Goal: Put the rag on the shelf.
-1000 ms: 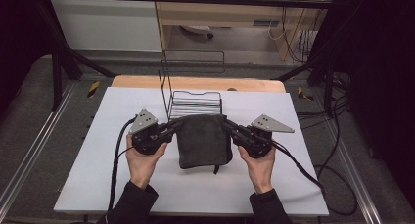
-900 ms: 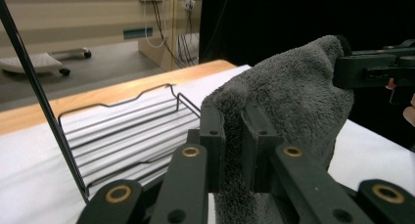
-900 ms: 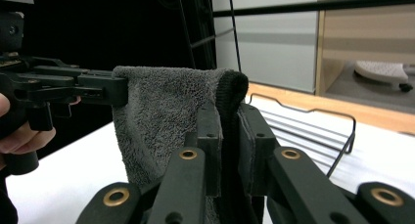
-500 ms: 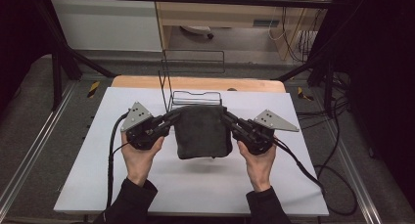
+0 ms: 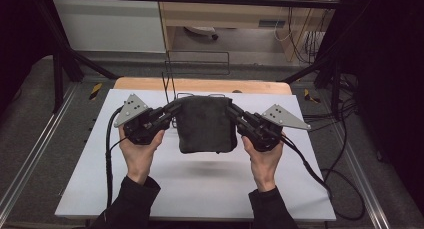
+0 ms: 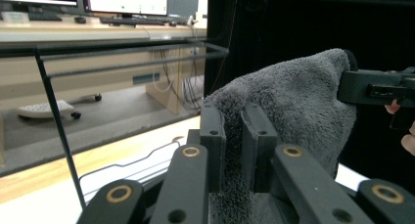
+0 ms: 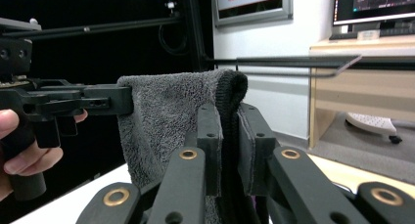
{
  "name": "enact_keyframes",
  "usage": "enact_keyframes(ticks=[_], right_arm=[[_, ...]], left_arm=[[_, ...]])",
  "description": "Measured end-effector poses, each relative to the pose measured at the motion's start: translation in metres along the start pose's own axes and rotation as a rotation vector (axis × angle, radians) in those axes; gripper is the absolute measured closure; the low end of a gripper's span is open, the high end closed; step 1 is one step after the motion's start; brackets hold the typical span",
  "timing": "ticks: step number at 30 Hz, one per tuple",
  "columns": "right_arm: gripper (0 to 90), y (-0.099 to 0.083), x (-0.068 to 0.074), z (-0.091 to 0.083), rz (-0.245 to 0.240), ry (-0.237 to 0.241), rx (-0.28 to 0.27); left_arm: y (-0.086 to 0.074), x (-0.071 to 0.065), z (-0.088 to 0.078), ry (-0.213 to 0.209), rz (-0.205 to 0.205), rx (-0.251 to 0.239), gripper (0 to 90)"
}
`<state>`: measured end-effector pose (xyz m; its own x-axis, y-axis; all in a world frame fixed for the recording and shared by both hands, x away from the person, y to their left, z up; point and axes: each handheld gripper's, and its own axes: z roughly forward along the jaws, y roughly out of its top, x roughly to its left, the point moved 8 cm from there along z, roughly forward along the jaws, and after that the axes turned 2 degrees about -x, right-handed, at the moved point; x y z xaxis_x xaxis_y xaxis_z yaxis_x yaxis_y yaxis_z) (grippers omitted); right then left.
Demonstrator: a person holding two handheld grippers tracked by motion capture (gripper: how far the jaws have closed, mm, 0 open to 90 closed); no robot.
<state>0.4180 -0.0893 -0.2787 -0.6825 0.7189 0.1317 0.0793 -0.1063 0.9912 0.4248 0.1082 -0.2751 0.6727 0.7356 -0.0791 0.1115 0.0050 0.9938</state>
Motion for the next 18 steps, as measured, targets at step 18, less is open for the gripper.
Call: enact_keyframes(ticks=[18], right_arm=[[81.6, 0.037, 0.004, 0.01, -0.021, -0.014, -0.088]], left_arm=[[0.041, 0.007, 0.002, 0.011, 0.007, -0.091, 81.4]])
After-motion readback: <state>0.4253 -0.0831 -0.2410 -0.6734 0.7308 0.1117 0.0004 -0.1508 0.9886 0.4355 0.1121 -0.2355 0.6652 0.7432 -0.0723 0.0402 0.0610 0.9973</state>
